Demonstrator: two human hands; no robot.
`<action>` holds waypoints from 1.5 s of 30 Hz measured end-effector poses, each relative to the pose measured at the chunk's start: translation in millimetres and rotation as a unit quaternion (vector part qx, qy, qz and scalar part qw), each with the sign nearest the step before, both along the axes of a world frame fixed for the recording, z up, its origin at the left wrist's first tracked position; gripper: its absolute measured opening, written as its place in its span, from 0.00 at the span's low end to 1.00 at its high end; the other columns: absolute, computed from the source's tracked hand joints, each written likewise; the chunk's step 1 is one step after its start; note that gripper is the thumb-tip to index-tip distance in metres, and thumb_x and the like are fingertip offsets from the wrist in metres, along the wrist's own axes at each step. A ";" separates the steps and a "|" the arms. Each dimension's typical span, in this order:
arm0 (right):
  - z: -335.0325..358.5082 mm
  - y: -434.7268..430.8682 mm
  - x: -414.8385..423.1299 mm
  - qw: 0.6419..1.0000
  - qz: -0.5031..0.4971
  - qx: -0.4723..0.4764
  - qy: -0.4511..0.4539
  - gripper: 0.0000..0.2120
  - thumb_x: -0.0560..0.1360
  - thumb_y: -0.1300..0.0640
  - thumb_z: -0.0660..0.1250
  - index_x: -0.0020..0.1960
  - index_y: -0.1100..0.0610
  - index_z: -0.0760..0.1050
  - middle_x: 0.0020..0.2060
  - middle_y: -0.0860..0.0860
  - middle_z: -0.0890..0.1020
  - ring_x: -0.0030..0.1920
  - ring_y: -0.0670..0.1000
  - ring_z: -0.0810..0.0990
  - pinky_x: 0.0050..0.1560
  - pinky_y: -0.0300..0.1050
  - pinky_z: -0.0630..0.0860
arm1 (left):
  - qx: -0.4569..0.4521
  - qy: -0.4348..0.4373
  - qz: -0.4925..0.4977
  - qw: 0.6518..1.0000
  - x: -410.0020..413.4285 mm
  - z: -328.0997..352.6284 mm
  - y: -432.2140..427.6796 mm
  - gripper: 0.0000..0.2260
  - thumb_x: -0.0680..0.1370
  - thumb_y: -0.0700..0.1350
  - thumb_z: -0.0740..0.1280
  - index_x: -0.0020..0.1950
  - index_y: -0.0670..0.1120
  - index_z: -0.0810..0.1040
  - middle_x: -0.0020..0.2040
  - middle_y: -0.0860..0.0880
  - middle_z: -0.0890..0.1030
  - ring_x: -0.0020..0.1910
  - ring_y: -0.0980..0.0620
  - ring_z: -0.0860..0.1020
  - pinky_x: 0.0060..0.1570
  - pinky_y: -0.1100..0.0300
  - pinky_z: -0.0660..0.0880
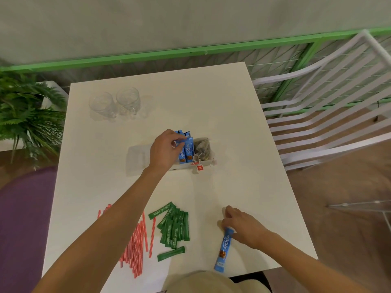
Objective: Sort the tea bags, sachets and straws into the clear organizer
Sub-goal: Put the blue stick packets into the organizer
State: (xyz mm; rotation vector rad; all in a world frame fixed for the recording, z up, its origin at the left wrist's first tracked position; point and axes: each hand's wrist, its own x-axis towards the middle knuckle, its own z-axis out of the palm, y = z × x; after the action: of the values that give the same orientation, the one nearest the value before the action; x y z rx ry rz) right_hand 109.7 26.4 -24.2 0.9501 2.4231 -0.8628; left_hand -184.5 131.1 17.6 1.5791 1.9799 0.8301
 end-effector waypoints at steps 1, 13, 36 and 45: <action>-0.2 1.8 -0.7 1.000 0.002 -0.001 0.005 0.09 0.75 0.58 0.65 0.55 0.56 0.77 0.55 0.53 0.70 0.50 0.53 0.72 0.46 0.47 0.73 | 0.010 -0.003 -0.002 1.000 0.0 1.1 0.3 0.09 0.74 0.42 0.73 0.52 0.50 0.84 0.46 0.53 0.79 0.38 0.54 0.76 0.42 0.54 0.77; -6.3 12.7 -2.0 0.999 0.002 0.001 0.034 0.08 0.76 0.54 0.66 0.52 0.57 0.76 0.53 0.52 0.71 0.45 0.49 0.68 0.45 0.46 0.71 | 0.024 -0.019 -0.139 0.990 50.2 5.6 -69.6 0.04 0.76 0.41 0.69 0.48 0.47 0.82 0.40 0.54 0.78 0.36 0.56 0.74 0.41 0.61 0.75; 1.2 36.4 -16.9 0.986 -0.127 -0.009 0.104 0.09 0.76 0.51 0.68 0.48 0.56 0.81 0.41 0.49 0.78 0.39 0.47 0.72 0.40 0.41 0.68 | -0.264 -0.120 -0.121 0.949 87.5 -45.4 -155.7 0.12 0.72 0.57 0.71 0.53 0.56 0.81 0.45 0.59 0.83 0.41 0.61 0.80 0.45 0.62 0.78; 24.6 68.7 -47.5 0.929 -0.284 -0.104 0.213 0.04 0.75 0.56 0.71 0.41 0.51 0.82 0.35 0.49 0.81 0.34 0.44 0.74 0.40 0.42 0.73 | -0.128 -0.190 0.011 0.973 45.1 -11.6 -113.9 0.06 0.72 0.41 0.75 0.46 0.50 0.83 0.41 0.54 0.83 0.37 0.57 0.80 0.42 0.62 0.79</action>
State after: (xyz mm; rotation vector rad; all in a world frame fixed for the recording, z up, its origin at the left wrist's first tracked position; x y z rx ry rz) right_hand 62.3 95.1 0.4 1.5445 2.3357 -1.6413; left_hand -139.4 17.2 6.0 1.1562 1.7480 0.7825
